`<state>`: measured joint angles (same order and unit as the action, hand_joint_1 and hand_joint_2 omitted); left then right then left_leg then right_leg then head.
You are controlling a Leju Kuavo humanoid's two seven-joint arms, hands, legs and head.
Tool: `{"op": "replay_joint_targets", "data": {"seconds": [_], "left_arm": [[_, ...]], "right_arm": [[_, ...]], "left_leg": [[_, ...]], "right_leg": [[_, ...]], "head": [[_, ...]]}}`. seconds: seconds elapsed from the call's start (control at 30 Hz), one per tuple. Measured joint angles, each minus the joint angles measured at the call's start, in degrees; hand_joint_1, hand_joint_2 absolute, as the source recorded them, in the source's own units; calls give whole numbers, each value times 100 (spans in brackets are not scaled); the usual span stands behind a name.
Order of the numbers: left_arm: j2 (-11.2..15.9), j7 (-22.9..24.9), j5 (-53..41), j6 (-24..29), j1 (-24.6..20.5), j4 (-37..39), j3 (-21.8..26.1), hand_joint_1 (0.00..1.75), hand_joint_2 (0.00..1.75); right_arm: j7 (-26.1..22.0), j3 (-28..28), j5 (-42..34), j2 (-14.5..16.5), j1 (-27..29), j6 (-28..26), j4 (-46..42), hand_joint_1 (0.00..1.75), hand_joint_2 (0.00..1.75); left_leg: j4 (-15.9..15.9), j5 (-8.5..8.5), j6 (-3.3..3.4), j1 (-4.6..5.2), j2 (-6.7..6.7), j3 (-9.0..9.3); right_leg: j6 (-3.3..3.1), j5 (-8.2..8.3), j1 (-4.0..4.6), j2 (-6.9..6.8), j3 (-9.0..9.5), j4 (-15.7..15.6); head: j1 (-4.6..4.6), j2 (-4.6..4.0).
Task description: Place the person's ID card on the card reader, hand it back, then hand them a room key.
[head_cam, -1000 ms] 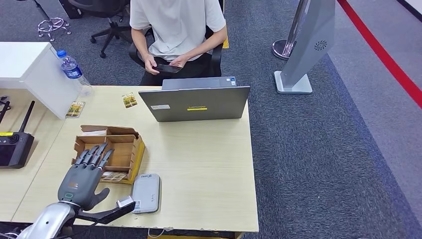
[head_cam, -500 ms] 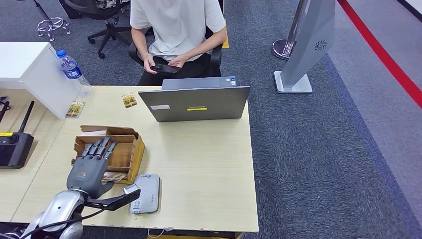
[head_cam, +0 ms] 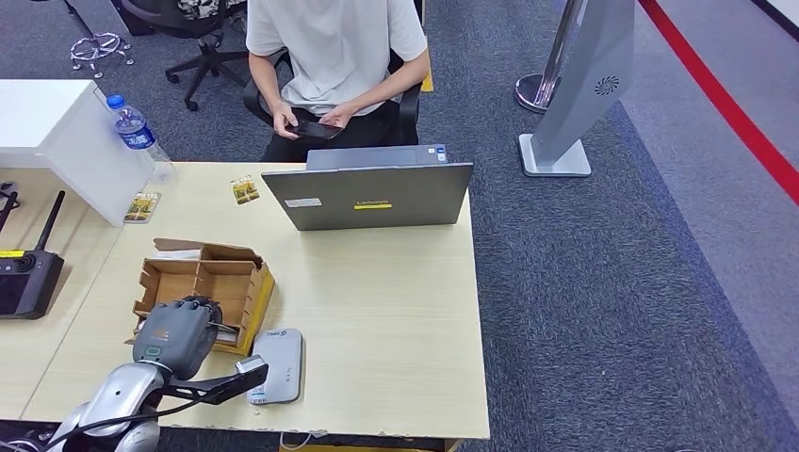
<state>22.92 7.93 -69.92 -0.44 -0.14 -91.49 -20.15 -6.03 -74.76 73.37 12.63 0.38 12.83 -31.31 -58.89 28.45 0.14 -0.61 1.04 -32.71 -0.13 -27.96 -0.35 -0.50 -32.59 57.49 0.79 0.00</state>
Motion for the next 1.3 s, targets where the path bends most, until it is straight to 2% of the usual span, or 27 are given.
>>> {"op": "replay_joint_targets", "data": {"seconds": [0.17, 0.43, 0.77, 0.87, 0.93, 1.03, 1.17, 1.23, 1.3], "left_arm": [[22, -31, 68, 18, 2, 4, 0, 175, 175], [95, -168, 167, 353, 97, -213, 0, 175, 175], [650, -467, 169, 1278, 651, -1881, 108, 175, 175], [752, -524, 341, 1446, 623, -2288, 220, 175, 175], [765, -453, 478, 1230, 379, -2404, 286, 175, 175], [734, -292, 456, 806, -352, -2316, 354, 175, 175], [658, -218, 331, 617, -1126, -2012, 396, 175, 175], [610, -102, 209, 470, -1456, -1783, 399, 175, 175], [511, 50, 13, 310, -1989, -1264, 395, 175, 175]], "right_arm": [[-7, -19, 9, -16, -1, -5, 24, 0, 0], [-12, -67, 17, -16, 3, 26, 19, 0, 0], [-21, -372, 79, 191, 39, 377, -436, 0, 0], [-51, -457, 199, 252, 36, 426, -547, 0, 0], [-94, -481, 345, 269, 32, 417, -570, 0, 0], [-163, -491, 591, 265, -1, 322, -541, 0, 0], [-210, -491, 732, 223, -56, 195, -415, 0, 0], [-227, -490, 821, 179, -64, 104, -310, 0, 0], [-241, -476, 952, 93, -100, -37, -134, 0, 0]], "left_leg": [[0, 0, 0, 0, 0, 0], [0, 0, 0, 0, -1, -1], [1, 1, -1, -2, -1, -2], [0, 0, 0, -1, -5, -1], [0, -4, 1, -1, -12, -1], [0, -17, 1, -1, -29, -4], [-1, -27, -4, -1, -20, 2], [-4, -29, -3, -1, -23, 1], [-6, -34, 1, -1, -32, -4]], "right_leg": [[0, 0, 0, 0, 0, 0], [0, 0, 0, 0, 0, 0], [0, -1, 1, -1, -1, 0], [0, -2, 1, -7, -1, 0], [0, -1, 2, -16, 0, 0], [0, 7, 2, -32, 4, 0], [0, 21, 1, -17, 4, 0], [0, 22, 1, -19, -1, 0], [2, 23, 1, -28, -1, -1]], "head": [[-1, 0], [-1, 0], [2, 0], [1, 0], [-1, 0], [-2, 0], [-1, 0], [-1, 0], [-1, 0]]}}
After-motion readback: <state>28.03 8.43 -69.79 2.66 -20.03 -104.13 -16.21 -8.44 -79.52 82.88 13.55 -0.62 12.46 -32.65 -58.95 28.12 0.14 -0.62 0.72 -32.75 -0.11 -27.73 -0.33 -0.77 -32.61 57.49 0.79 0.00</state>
